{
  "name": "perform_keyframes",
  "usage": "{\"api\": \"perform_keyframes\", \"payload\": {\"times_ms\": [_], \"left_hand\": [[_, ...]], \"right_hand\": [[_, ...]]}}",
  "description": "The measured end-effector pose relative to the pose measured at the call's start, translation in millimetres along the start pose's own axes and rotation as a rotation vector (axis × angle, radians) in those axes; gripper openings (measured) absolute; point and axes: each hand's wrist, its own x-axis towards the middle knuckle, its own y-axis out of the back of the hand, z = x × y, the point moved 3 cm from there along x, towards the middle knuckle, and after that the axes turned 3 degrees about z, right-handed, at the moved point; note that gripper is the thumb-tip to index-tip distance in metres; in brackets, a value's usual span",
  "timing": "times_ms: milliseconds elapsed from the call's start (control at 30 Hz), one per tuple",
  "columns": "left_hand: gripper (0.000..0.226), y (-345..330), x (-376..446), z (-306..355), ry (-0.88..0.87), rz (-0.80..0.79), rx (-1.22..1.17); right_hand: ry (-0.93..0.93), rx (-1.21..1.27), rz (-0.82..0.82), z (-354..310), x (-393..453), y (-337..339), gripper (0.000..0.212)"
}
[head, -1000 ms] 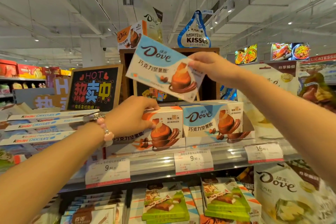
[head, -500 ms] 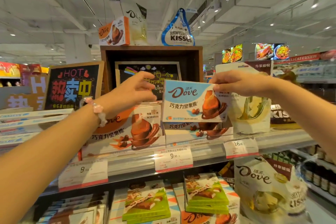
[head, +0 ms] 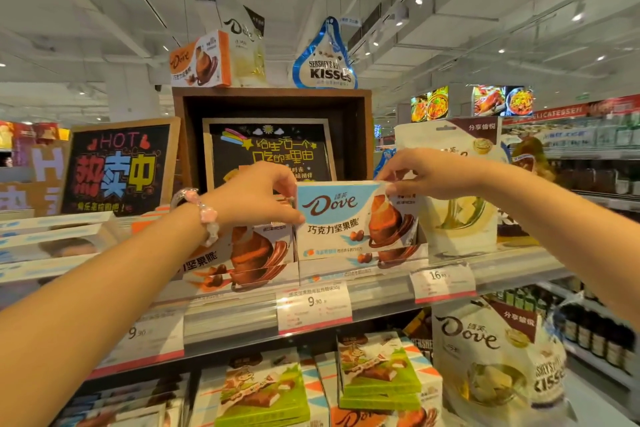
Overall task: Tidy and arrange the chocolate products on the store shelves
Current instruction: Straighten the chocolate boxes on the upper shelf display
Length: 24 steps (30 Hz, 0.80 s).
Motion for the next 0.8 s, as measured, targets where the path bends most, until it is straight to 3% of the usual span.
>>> {"api": "perform_keyframes", "payload": {"times_ms": [167,300,500,667,800], "left_hand": [[0.033,-3,0,2,-0.034,-0.008,0.111],[0.067,-5,-2,4,-0.067,-0.054,0.147],[0.041,-7,-1,5,-0.098,-0.113,0.115],[0.031,-6,-2,4,-0.101,-0.077,0.035],[0.034,-7,-3,5,-0.103,-0.059,0.034]], "right_hand": [[0.009,0.029,-0.006,4,2,-3,0.018],[0.021,0.041,-0.044,6,8,-7,0.018],[-0.016,0.023,-0.188,0,22,0,0.016],[0.002,0.345,-0.129,-18,45,-1,0.019],[0.05,0.156,-0.126,-22,75,-18,0.019]]}}
